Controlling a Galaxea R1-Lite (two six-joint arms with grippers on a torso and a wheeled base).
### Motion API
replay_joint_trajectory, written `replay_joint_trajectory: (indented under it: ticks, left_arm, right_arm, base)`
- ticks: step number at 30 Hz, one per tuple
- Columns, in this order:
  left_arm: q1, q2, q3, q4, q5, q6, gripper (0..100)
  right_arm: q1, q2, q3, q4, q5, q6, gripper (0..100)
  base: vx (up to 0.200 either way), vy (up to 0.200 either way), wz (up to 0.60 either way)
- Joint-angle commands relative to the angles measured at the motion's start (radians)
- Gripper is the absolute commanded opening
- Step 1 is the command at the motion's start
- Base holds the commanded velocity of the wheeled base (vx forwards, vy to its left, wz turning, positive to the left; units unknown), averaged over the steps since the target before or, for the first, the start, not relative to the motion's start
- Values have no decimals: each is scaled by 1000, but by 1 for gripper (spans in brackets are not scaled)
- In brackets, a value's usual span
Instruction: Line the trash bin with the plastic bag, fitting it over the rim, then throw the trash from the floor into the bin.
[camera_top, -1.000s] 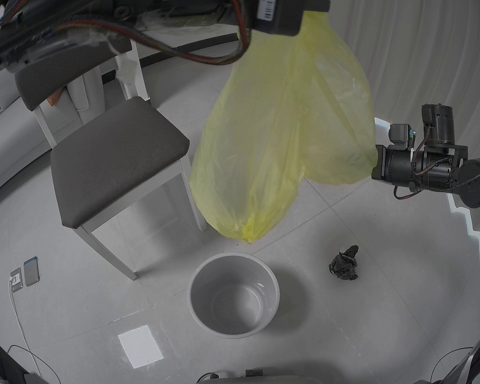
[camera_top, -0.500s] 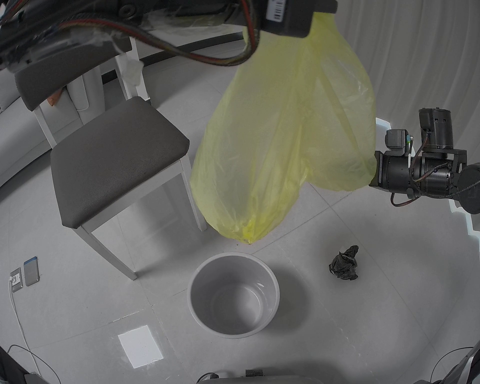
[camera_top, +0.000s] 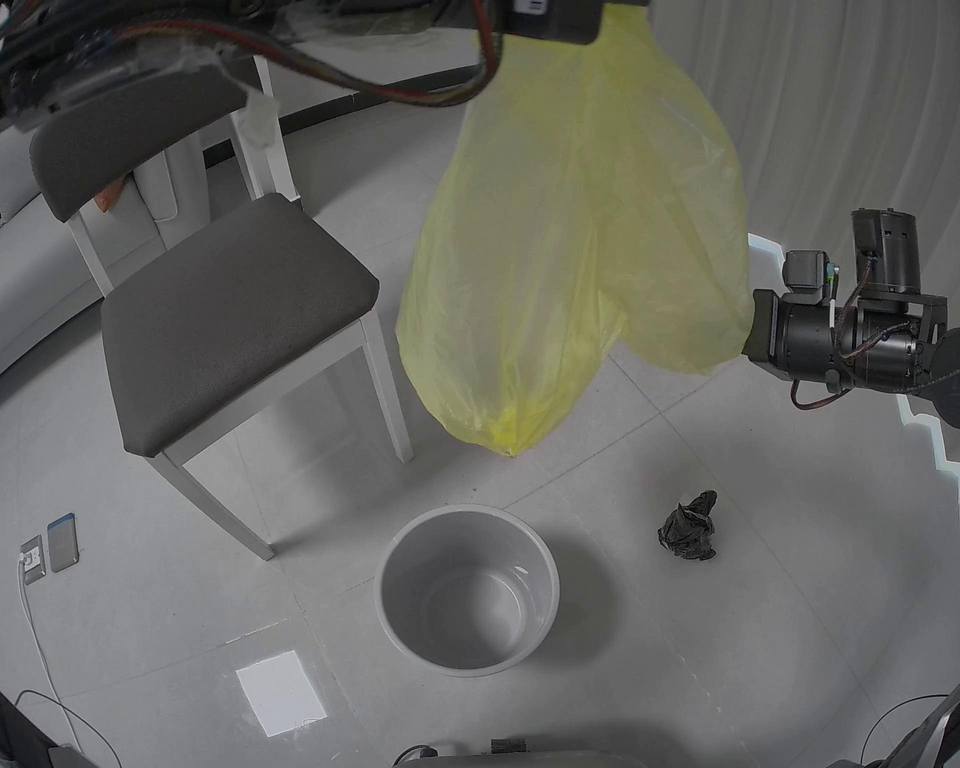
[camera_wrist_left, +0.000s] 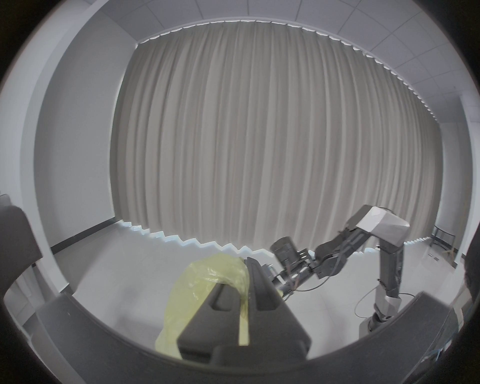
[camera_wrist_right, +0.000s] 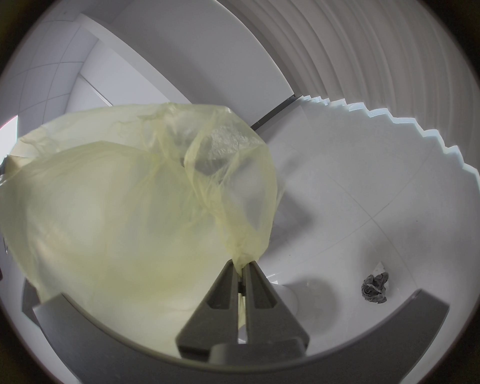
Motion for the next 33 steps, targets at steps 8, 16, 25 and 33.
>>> replay_joint_trajectory:
  ticks: [8, 16, 25, 33]
  left_arm:
    - [45, -66, 240, 11, 341, -317, 0]
    - [138, -207, 648, -1, 319, -561, 0]
    - [200, -245, 817, 0, 253, -639, 0]
    - [234, -279, 978, -70, 176, -757, 0]
  right_arm:
    - [-18, -99, 141, -3, -121, 4, 0]
    - [49, -104, 245, -5, -177, -8, 0]
    - [118, -18, 276, -2, -178, -11, 0]
    - [141, 62, 326, -13, -178, -83, 0]
  base:
    - [0, 0, 0]
    - [0, 0, 0]
    - [0, 0, 0]
    - [0, 0, 0]
